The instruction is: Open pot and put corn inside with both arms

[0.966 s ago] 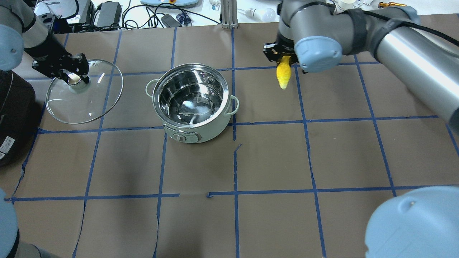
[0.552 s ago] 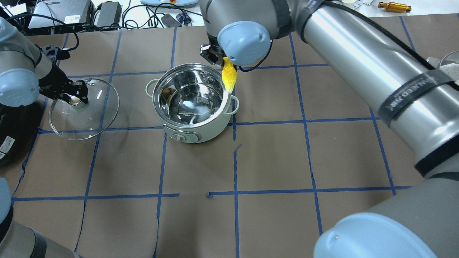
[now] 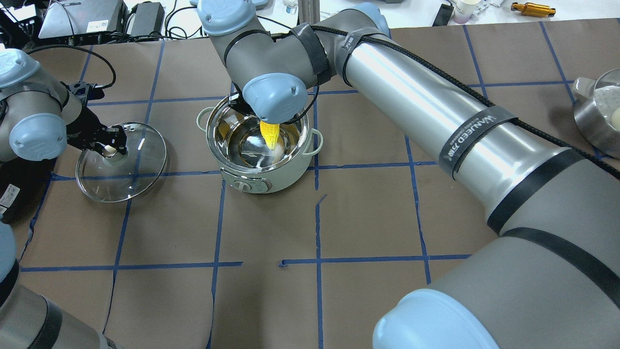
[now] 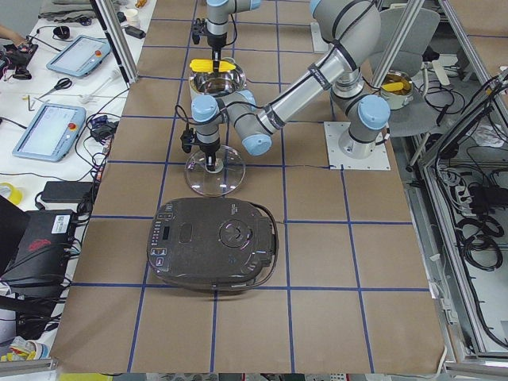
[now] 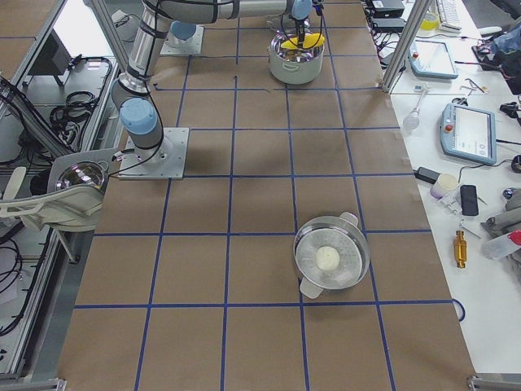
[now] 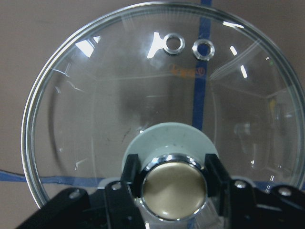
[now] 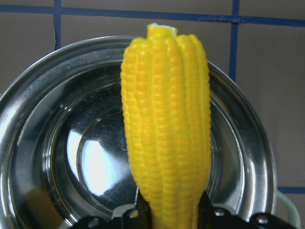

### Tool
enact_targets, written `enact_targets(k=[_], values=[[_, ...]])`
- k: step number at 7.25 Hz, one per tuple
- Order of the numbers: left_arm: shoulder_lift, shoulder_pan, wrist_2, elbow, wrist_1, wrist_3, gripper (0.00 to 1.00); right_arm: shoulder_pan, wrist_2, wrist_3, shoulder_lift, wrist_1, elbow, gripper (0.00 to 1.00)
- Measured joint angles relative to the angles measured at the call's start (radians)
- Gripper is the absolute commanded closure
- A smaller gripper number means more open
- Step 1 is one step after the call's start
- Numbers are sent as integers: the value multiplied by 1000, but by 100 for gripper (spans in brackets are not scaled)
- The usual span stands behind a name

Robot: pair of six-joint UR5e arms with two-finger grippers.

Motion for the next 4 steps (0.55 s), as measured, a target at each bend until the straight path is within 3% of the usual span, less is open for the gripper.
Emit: enact_targets(k=[1, 2, 4], values=[[-3, 6, 0, 0, 0, 0, 98, 6, 11, -10, 10, -15, 0, 0], [-4, 8, 1, 0, -1, -1, 86, 8, 20, -26, 12, -21, 1, 0], [-2, 6, 3, 2, -7, -7, 89, 9, 25, -40, 6, -24, 8, 0]])
